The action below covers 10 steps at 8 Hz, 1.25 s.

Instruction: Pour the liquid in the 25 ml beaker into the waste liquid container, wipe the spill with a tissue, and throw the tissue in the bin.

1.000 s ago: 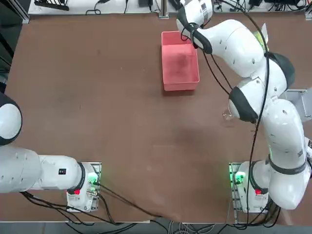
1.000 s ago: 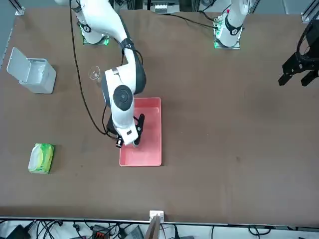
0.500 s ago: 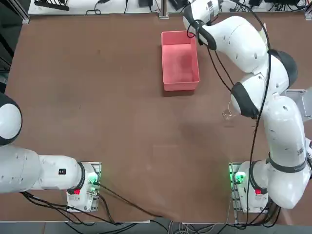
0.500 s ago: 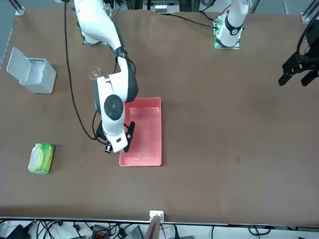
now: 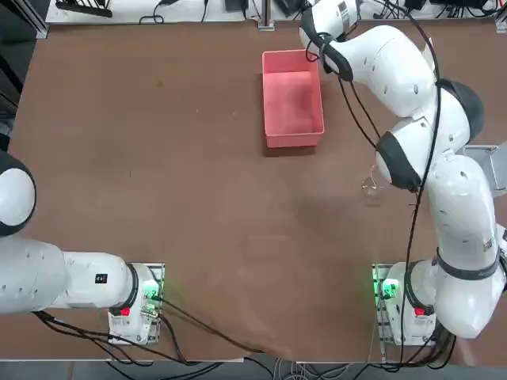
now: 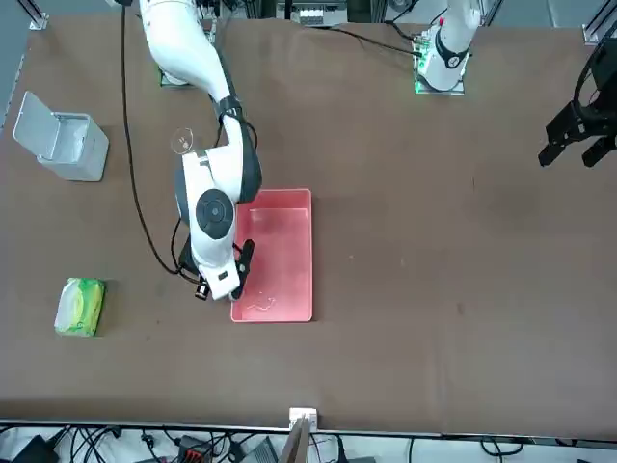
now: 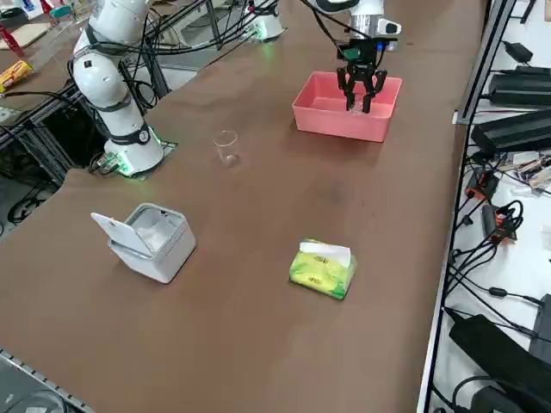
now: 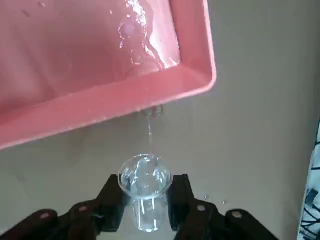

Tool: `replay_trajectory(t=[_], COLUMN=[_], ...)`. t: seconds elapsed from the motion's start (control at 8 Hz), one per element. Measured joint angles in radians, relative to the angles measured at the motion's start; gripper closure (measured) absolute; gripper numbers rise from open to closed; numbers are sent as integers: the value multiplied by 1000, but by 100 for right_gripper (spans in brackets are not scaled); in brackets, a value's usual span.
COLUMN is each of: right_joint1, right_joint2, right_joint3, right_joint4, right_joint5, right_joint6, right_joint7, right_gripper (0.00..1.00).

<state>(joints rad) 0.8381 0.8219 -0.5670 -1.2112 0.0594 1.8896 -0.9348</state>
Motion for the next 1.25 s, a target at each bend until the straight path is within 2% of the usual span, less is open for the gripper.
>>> replay_trajectory(t=[0.62,1.25], right_joint1=[58,79], right_joint2=[0,0], right_joint3=[1,1], right_joint4=[3,3], right_joint5=[-39,-89], right_joint6=[0,0], right_joint7=[1,4], right_gripper=[53,53])
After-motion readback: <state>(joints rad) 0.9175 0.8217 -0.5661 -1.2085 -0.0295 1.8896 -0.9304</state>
